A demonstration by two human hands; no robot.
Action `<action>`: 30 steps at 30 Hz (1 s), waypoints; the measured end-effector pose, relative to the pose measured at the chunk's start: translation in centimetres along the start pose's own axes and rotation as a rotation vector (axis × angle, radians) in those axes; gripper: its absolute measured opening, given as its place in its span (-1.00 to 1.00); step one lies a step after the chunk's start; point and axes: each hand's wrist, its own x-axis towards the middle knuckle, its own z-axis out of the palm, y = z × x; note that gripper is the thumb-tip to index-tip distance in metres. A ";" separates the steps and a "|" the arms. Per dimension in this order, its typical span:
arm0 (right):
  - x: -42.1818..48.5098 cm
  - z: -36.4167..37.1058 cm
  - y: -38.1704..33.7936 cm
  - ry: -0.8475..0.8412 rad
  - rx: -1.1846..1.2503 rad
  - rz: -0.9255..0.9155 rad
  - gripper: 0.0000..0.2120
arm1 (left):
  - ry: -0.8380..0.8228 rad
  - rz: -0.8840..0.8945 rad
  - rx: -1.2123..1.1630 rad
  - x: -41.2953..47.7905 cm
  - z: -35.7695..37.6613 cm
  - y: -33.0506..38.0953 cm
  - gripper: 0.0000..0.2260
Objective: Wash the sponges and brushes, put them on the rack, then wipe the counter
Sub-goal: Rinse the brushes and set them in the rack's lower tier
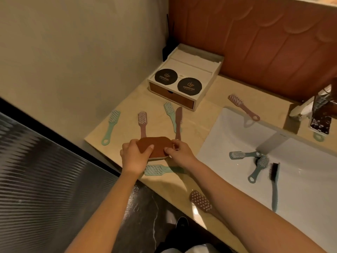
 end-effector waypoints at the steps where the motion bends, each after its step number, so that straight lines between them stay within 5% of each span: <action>1: -0.2 -0.3 -0.2 0.027 0.083 0.005 -0.64 | 0.015 0.021 -0.030 -0.1 -0.2 0.4 -0.58; 8: -2.1 -4.8 -0.1 0.106 0.427 0.000 -0.71 | -0.069 0.313 -0.219 -1.4 -0.6 5.7 -0.78; 15: -5.0 -11.8 0.6 0.122 0.346 -0.087 -0.69 | -0.372 0.397 -0.169 -2.7 1.2 10.9 -0.74; 22: -7.6 -17.6 1.3 0.335 0.073 -0.225 -0.78 | -0.353 0.536 -0.068 -5.4 4.9 16.0 -0.71; 30: -11.6 -22.9 3.9 0.649 -0.431 -0.119 -0.79 | -0.423 0.712 0.086 -9.4 9.1 20.7 -0.73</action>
